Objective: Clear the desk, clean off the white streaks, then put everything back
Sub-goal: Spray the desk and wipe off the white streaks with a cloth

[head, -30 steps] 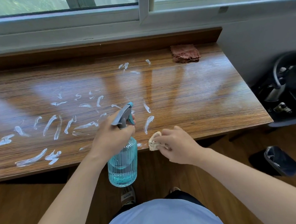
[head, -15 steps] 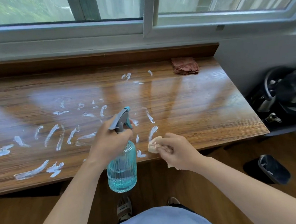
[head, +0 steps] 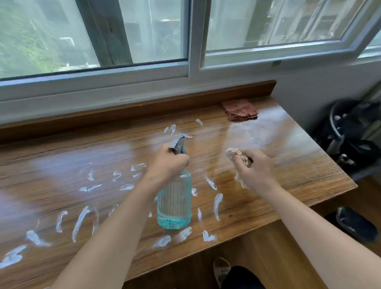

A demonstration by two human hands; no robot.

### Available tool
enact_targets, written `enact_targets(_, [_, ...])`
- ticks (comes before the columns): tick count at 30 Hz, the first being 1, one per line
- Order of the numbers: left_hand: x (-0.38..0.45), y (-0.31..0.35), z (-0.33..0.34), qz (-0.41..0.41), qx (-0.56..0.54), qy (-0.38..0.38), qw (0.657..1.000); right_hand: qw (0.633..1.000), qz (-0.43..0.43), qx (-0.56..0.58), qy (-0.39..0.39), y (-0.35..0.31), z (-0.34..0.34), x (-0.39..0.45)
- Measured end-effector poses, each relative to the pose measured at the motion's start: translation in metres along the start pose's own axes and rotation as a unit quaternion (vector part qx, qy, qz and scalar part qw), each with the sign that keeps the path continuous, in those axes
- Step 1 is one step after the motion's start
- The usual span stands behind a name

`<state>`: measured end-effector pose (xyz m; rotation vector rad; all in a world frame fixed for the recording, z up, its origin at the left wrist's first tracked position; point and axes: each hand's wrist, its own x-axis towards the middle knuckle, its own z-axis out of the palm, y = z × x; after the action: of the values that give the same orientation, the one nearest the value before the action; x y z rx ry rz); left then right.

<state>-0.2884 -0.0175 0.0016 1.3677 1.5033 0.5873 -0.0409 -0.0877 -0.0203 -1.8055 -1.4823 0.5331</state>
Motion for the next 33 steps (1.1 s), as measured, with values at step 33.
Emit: enact_targets(33, [0.112, 0.025, -0.055, 0.117, 0.109, 0.193, 0.968, 0.969, -0.086, -0.224, -0.054, 0.042, 0.103, 0.263])
